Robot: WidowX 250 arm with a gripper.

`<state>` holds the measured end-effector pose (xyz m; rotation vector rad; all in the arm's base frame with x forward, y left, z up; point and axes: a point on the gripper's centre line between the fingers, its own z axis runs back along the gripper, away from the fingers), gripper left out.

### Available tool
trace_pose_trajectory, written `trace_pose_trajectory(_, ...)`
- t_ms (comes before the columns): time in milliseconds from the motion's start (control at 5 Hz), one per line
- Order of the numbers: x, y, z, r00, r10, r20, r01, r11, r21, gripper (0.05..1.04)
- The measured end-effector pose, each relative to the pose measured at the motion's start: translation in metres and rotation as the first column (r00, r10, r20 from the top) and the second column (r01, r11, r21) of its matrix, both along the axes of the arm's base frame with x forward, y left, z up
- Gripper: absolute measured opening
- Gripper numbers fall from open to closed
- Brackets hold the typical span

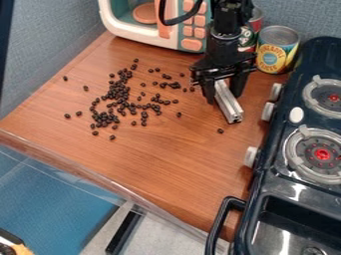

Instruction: Sweep into pile

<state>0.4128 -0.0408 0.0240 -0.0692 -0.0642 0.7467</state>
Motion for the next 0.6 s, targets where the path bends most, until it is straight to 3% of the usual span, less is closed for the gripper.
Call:
trace_pose_trajectory(200,0.0013,0.0009,0.0001,1.0,0.001,0.008,-0.001,1.0,0.006,0.35)
trace_pose_trajectory(600,0.002,0.0044,0.0001,0.999,0.035,0.012,-0.036,0.999,0.025,0.346)
